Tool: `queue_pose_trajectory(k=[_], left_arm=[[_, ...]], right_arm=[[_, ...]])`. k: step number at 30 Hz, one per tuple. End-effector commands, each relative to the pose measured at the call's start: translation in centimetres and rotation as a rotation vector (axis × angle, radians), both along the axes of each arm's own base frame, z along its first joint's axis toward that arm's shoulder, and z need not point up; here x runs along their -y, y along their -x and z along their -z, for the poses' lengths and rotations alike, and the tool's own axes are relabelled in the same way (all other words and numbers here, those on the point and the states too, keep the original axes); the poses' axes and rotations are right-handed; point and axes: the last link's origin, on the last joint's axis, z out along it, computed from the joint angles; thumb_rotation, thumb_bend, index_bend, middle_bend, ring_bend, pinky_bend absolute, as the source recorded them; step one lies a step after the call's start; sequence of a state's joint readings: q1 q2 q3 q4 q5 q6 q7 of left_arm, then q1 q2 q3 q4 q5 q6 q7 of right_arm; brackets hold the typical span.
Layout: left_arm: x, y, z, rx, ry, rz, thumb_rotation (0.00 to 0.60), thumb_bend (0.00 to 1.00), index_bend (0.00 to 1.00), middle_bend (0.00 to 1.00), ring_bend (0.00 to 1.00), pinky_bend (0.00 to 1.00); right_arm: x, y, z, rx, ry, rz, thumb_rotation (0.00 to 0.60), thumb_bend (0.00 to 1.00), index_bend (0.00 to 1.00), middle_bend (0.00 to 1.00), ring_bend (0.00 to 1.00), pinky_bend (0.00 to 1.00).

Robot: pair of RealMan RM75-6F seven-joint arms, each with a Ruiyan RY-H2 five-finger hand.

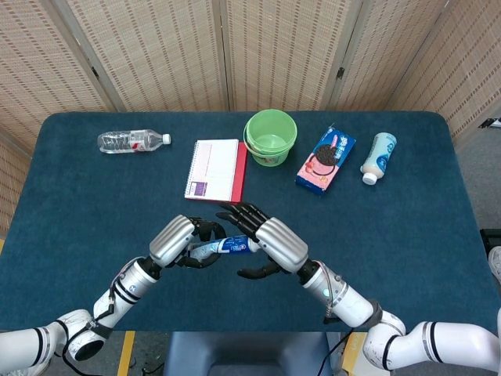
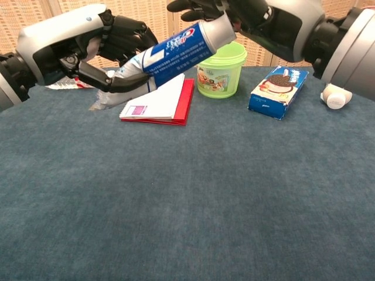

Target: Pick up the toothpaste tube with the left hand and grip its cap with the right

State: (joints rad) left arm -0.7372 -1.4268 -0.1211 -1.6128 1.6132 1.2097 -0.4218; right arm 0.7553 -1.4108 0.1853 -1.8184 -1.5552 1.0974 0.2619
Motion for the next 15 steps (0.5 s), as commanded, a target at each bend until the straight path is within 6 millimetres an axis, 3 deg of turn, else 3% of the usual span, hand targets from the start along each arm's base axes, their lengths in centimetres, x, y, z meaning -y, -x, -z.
queue_pose_trajectory(k=[1,10,15], left_arm=[[0.0,0.1,0.0,-0.004,0.000,0.000,0.600,0.56,0.71,0.80,0.69,0.60],[-0.3,2.1,1.1,-0.112,-0.032,0.002,0.600,0.55,0.71,0.80,0.68,0.58],[-1.1,4.0,2.5,-0.299,-0.094,0.032,0.600,0.55,0.69,0.80,0.66,0.55]], right_arm=[[0.0,0.1,-0.3,0.016,0.007,0.004,0.000,0.00,0.00,0.00,0.00,0.00],[0.2,2.3,-2.8,0.039,0.047,0.048,0.000,0.00,0.00,0.00,0.00,0.00],[0.5,4.1,-4.7,0.017,0.097,0.087,0.000,0.00,0.00,0.00,0.00,0.00]])
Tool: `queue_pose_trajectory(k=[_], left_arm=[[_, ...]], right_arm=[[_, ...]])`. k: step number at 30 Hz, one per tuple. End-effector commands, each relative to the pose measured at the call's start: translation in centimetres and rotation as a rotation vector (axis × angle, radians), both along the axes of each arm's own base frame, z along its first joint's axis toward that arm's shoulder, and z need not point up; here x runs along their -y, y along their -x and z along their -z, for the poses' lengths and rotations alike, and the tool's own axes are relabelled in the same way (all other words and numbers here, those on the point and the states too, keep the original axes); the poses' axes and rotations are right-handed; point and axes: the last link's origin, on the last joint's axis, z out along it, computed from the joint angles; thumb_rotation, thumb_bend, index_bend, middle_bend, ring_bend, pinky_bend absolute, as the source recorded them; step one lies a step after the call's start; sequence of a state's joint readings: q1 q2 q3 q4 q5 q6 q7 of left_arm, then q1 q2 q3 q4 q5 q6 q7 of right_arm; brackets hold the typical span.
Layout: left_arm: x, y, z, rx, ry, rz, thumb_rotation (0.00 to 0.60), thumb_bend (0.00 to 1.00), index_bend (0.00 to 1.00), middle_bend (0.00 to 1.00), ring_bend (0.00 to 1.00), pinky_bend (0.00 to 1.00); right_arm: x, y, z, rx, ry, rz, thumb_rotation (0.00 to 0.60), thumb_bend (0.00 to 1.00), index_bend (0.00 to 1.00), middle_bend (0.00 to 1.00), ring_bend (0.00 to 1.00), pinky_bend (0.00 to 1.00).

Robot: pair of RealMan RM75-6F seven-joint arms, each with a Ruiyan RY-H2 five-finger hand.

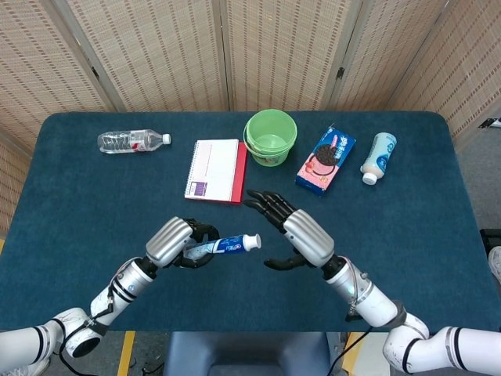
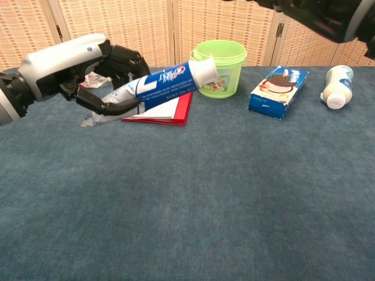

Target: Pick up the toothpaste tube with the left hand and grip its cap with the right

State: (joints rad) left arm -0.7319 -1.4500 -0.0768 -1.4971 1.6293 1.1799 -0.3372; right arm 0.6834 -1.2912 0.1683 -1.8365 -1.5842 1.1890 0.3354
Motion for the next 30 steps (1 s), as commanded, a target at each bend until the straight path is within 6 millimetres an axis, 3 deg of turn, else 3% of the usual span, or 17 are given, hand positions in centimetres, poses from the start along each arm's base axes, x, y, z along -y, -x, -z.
queue_pose_trajectory(k=[1,10,16,22,25,27,30], left_arm=[[-0.5,1.6,1.4,-0.161,-0.042,0.021,0.600,0.55,0.69,0.80,0.65,0.54],[-1.8,3.8,3.1,-0.380,-0.034,-0.078,0.600,0.55,0.63,0.74,0.56,0.46],[-2.2,4.4,3.6,-0.460,-0.037,-0.136,0.600,0.50,0.50,0.61,0.46,0.44],[-2.0,4.9,3.1,-0.472,-0.036,-0.221,0.600,0.37,0.08,0.23,0.15,0.29],[-1.9,5.2,2.3,-0.452,-0.042,-0.266,0.600,0.35,0.00,0.15,0.08,0.21],[-1.8,5.4,1.4,-0.441,-0.043,-0.298,0.600,0.35,0.00,0.15,0.09,0.19],[-1.7,6.0,-0.6,-0.410,-0.086,-0.347,0.600,0.35,0.04,0.15,0.10,0.19]], right_arm=[[0.0,1.4,-1.2,-0.012,0.031,0.030,0.000,0.00,0.00,0.00,0.00,0.00],[-0.1,4.9,-3.3,-0.078,0.078,0.102,0.000,0.00,0.00,0.00,0.00,0.00],[-0.4,6.2,-4.0,-0.101,0.089,0.124,0.000,0.00,0.00,0.00,0.00,0.00],[-0.5,8.3,-5.2,-0.133,0.118,0.178,0.000,0.00,0.00,0.00,0.00,0.00],[-0.7,9.3,-5.6,-0.160,0.123,0.200,0.003,0.00,0.00,0.00,0.00,0.00],[-1.0,10.1,-5.9,-0.206,0.116,0.211,0.062,0.00,0.00,0.00,0.00,0.00],[-1.6,11.5,-6.7,-0.277,0.126,0.234,0.200,0.00,0.00,0.00,0.00,0.00]])
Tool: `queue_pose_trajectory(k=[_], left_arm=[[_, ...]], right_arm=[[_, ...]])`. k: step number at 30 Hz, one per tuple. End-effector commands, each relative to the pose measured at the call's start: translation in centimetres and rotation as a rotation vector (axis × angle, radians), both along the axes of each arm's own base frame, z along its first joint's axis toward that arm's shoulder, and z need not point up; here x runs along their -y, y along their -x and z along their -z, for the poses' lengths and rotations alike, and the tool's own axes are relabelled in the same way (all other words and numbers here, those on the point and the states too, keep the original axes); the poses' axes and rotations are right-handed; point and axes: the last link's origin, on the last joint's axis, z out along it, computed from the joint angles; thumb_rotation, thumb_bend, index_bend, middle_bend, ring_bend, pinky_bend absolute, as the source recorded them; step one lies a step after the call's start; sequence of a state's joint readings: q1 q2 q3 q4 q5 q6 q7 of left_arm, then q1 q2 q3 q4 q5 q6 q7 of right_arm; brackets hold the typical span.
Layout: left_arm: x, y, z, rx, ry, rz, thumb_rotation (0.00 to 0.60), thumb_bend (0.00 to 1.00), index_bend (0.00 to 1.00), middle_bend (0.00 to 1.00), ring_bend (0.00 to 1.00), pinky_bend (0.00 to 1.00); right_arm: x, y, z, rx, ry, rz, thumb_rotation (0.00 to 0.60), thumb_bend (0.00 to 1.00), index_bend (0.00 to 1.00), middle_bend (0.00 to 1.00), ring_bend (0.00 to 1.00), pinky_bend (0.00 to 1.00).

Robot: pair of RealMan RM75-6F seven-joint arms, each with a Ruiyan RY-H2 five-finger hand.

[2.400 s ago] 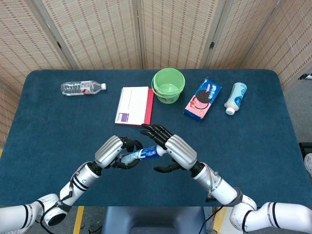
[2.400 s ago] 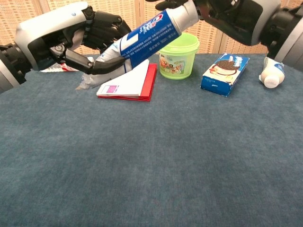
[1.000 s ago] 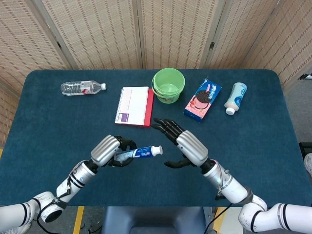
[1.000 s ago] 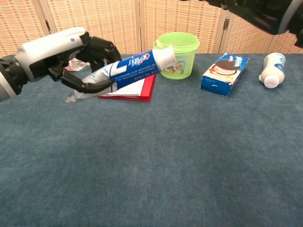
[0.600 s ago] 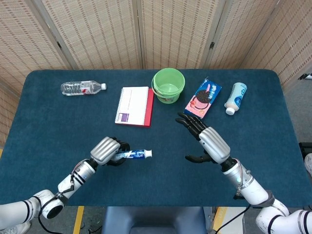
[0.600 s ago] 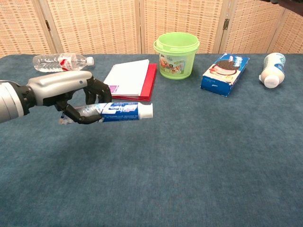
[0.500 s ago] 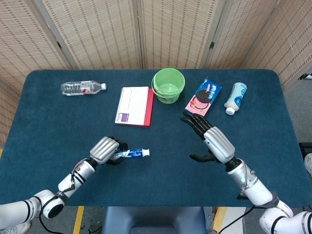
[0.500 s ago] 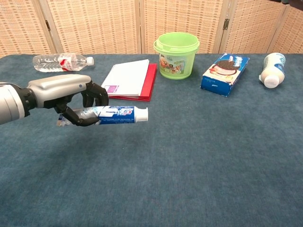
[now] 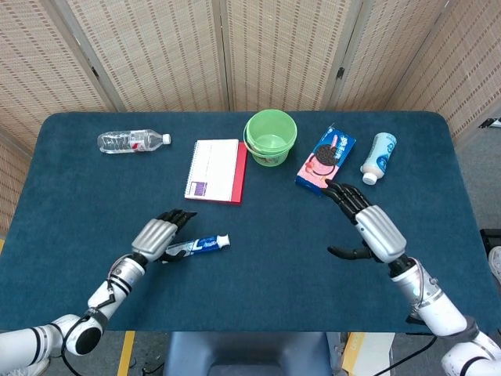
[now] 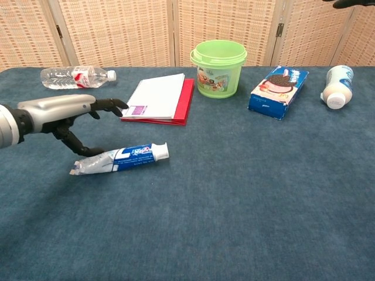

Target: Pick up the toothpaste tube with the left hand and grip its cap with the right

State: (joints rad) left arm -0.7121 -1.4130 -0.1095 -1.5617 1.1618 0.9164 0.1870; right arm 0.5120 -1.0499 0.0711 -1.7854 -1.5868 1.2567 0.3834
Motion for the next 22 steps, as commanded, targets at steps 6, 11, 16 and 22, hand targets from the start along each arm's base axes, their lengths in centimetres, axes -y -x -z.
queue_pose_trajectory(k=[6,11,16,22], left_arm=[[1.0,3.9,-6.3,0.030,-0.195,-0.114,0.600,0.35,0.14,0.21,0.17,0.19],[2.9,6.8,-9.3,0.019,-0.321,-0.170,0.600,0.35,0.22,0.25,0.20,0.20],[5.5,9.0,-11.2,0.022,-0.422,-0.186,0.600,0.35,0.27,0.30,0.22,0.21],[8.6,9.9,-12.4,0.036,-0.491,-0.180,0.600,0.35,0.30,0.32,0.23,0.22]], right_arm=[[-2.4,4.6,-1.9,-0.198,0.027,0.095,0.428,0.00,0.00,0.00,0.00,0.00],[-4.2,6.7,-2.5,-0.248,0.063,0.150,0.546,0.00,0.00,0.00,0.00,0.00],[-5.9,8.4,-2.9,-0.261,0.099,0.202,0.568,0.00,0.00,0.00,0.00,0.00],[-7.8,9.5,-3.1,-0.260,0.142,0.250,0.573,0.00,0.00,0.00,0.00,0.00]])
